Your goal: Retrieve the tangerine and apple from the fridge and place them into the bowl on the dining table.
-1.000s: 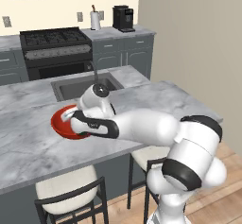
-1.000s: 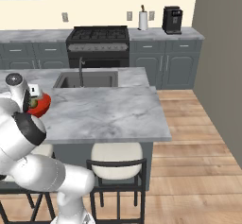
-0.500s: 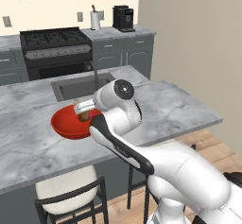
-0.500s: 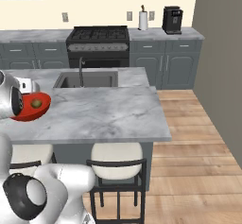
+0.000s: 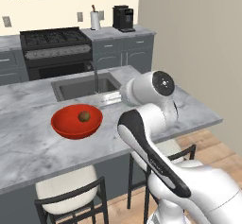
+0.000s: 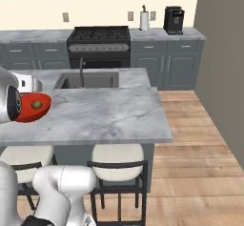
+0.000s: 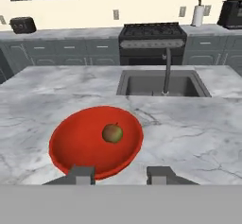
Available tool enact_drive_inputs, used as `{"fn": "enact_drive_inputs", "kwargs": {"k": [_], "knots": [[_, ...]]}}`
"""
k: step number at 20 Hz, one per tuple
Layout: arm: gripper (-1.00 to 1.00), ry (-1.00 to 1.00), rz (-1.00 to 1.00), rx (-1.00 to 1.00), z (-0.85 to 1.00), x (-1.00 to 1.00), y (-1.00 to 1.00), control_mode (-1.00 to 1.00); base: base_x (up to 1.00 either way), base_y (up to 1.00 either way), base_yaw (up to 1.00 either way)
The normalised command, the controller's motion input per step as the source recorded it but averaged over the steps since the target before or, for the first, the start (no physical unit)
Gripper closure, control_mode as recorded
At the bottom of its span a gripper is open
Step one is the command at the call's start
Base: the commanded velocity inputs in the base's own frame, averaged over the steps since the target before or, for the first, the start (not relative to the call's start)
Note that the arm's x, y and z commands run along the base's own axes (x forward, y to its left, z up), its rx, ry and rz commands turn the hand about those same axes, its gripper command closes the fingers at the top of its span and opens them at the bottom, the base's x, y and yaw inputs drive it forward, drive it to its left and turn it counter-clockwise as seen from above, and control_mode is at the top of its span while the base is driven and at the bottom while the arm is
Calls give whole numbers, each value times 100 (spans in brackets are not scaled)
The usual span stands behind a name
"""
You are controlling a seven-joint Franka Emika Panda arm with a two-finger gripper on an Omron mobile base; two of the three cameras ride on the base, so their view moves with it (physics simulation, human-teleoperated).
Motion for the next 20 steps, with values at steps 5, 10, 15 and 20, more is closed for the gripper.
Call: {"fn": "enact_drive_inputs", "kwargs": {"k": [5, 10, 15, 20], "knots": [[-100, -33, -1, 0, 22, -87, -56, -100, 0, 0, 0], [-100, -46, -1, 0, 30, -59, -50, -100, 0, 0, 0], [-100, -35, -2, 0, 7, -42, -29, -100, 0, 0, 0], [-100, 10, -4, 3, 19, -6, -33, -100, 0, 0, 0]]}}
